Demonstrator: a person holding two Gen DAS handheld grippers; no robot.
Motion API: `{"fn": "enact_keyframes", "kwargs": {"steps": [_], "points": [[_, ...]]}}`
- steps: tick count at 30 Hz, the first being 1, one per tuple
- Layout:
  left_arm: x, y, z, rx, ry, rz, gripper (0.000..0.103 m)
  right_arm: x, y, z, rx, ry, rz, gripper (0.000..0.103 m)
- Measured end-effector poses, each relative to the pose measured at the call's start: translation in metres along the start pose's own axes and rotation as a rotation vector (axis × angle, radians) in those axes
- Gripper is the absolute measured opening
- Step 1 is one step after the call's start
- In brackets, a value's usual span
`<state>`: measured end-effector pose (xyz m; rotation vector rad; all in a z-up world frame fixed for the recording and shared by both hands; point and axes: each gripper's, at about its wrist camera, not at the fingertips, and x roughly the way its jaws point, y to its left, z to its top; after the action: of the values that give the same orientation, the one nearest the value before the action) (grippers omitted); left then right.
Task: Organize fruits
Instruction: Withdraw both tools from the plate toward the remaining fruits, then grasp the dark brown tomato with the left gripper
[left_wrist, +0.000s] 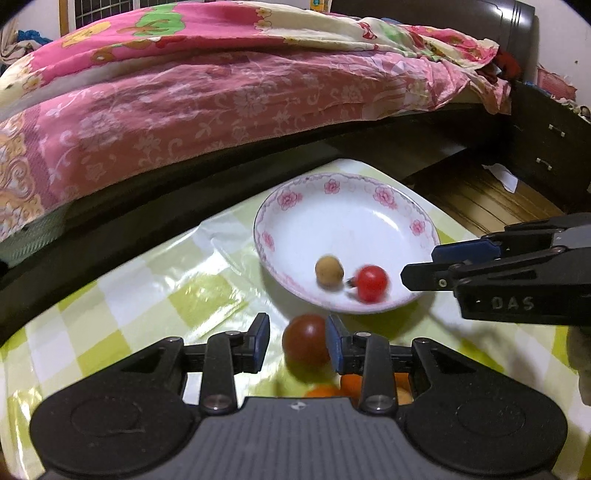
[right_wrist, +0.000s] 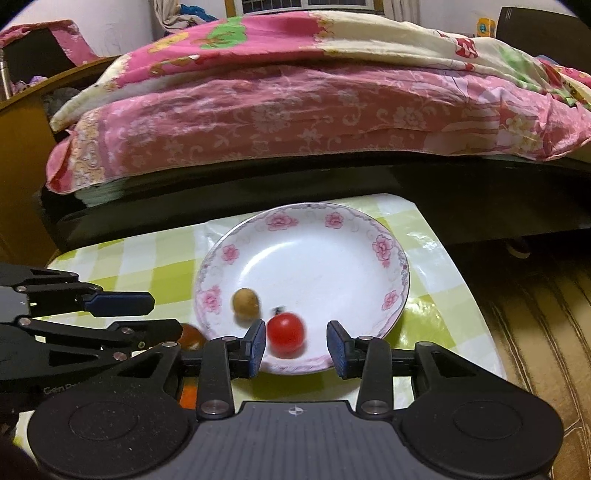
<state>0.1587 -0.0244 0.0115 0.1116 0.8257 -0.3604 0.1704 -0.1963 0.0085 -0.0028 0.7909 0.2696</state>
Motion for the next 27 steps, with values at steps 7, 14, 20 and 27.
{"fn": "enact_keyframes", "kwargs": {"steps": [7,14,20,27], "points": [[-0.004,0.001,-0.011,0.003,0.016,-0.006,0.045,-0.016,0.009,-0.018,0.014,0.039,0.047,0.039],[0.003,-0.005,-0.008,0.01,0.017,-0.018,0.047,-0.016,0.015,-0.025,0.001,0.066,0.068,0.041],[0.014,-0.008,-0.007,0.019,0.039,-0.015,0.049,-0.012,0.008,-0.028,0.024,0.093,0.069,0.041],[0.02,-0.007,-0.007,0.012,0.046,-0.01,0.05,-0.009,0.009,-0.031,0.015,0.116,0.076,0.041]]}}
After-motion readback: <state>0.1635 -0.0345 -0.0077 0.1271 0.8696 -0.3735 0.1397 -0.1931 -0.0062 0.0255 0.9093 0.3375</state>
